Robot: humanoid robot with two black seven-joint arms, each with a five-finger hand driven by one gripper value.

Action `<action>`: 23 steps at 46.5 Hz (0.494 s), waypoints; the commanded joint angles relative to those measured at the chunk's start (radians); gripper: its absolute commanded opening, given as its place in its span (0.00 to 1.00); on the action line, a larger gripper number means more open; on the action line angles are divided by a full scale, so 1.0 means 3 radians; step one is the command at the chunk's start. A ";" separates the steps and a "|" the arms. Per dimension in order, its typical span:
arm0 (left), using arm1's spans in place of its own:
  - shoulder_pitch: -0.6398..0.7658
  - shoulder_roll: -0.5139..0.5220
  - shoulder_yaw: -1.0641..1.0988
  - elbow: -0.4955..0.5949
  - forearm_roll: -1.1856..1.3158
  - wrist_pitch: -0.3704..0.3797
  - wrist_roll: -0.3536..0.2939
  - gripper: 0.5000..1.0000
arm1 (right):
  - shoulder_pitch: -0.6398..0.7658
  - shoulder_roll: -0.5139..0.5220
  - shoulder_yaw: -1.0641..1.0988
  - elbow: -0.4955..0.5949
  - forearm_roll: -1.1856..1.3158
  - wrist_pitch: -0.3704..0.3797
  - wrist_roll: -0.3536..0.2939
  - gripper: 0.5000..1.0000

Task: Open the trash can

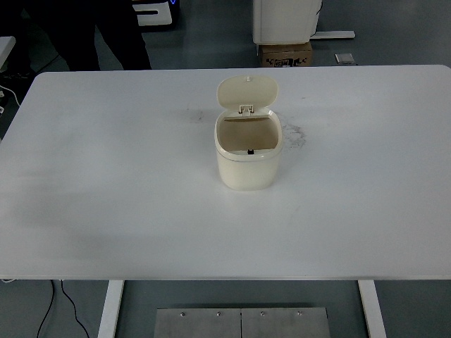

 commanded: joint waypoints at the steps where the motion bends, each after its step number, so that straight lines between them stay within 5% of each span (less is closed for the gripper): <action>1: 0.0001 -0.0071 -0.0002 -0.0002 0.0004 0.0005 0.0001 1.00 | 0.0000 0.0000 0.0000 0.0000 0.0004 0.0000 0.0002 0.98; 23: 0.0062 -0.0076 -0.0002 -0.0002 0.0009 0.0000 0.0001 1.00 | 0.0000 0.0000 0.0000 0.0005 -0.0006 0.0000 0.0002 0.98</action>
